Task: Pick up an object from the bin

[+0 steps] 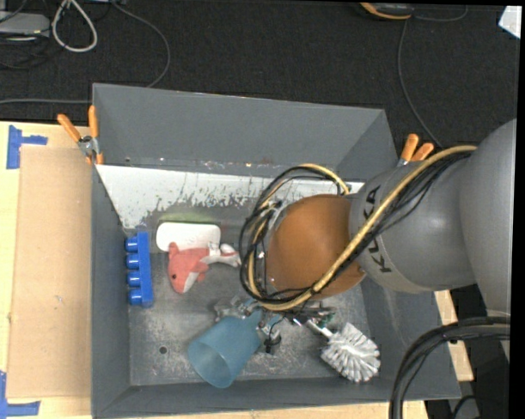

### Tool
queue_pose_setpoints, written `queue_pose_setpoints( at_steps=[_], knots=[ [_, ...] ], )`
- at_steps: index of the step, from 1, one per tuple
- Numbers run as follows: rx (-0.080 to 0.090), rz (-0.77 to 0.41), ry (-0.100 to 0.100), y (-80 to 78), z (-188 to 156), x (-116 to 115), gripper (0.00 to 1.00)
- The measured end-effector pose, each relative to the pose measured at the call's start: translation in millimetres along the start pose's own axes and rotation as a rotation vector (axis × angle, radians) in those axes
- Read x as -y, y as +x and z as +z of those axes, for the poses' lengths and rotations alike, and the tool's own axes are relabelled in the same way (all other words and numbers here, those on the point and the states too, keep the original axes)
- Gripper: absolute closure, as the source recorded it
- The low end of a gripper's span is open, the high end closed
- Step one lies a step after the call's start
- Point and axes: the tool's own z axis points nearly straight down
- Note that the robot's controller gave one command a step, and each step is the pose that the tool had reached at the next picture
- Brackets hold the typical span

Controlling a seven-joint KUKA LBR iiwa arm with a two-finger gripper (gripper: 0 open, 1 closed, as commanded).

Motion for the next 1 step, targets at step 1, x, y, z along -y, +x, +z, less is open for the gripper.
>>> queue_pose_setpoints(
  at_steps=[1],
  knots=[
    [-0.003,0.179,0.002,24.9,-1.5,0.7,1.00]
  ],
)
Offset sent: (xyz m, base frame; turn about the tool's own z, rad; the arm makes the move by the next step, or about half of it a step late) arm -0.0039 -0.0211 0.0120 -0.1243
